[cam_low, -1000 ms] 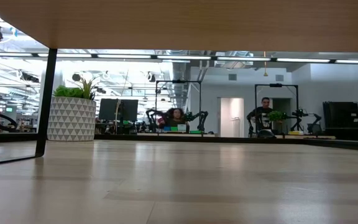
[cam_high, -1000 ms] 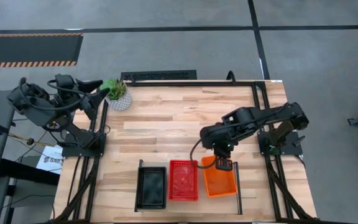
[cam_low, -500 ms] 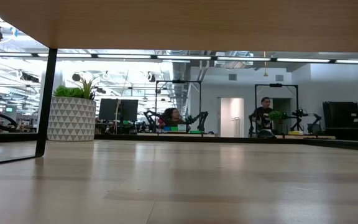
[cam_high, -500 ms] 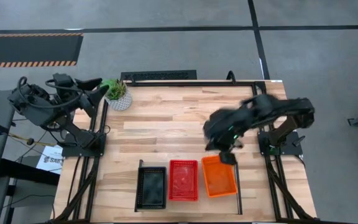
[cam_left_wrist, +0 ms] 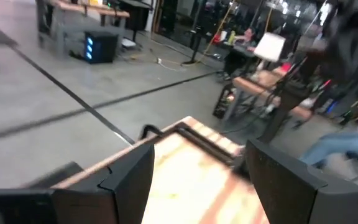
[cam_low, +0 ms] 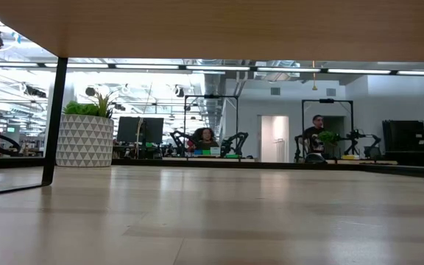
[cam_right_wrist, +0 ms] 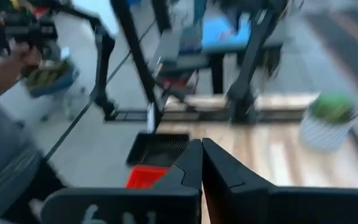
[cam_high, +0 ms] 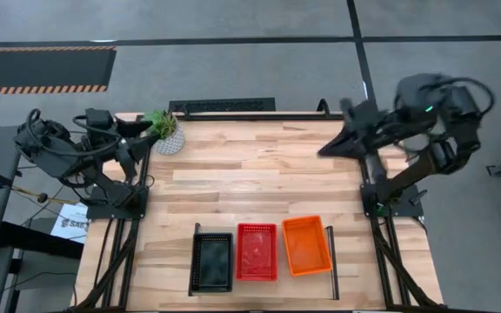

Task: Stack baskets on shelf by color
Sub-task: Return to Home Position

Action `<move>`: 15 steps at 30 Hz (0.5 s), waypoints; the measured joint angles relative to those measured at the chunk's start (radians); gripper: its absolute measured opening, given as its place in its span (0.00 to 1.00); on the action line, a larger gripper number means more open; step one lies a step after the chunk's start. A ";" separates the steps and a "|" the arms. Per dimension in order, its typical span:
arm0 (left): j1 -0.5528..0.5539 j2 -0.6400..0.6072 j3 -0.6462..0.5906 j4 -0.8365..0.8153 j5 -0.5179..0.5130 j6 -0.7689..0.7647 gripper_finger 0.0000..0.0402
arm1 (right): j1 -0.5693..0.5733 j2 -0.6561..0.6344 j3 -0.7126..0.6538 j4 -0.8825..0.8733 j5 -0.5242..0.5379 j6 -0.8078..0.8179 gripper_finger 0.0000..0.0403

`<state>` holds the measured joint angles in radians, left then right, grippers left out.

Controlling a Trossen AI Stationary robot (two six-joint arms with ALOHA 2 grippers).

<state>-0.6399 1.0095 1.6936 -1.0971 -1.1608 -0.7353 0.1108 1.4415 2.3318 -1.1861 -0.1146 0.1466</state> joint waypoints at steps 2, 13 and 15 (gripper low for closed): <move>0.002 -0.002 0.000 -0.031 -0.009 0.038 0.60 | -0.068 -0.031 0.000 0.029 -0.030 -0.037 0.06; 0.012 -0.128 -0.037 -0.078 0.144 -0.007 0.60 | -0.312 -0.215 -0.072 -0.028 -0.127 -0.095 0.08; 0.012 -0.164 -0.073 -0.074 0.140 0.015 0.60 | -0.313 -0.259 -0.162 -0.005 -0.128 -0.094 0.08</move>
<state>-0.6281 0.8454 1.6203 -1.1714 -1.0210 -0.7199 -0.2019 1.1826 2.1699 -1.1913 -0.2421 0.0523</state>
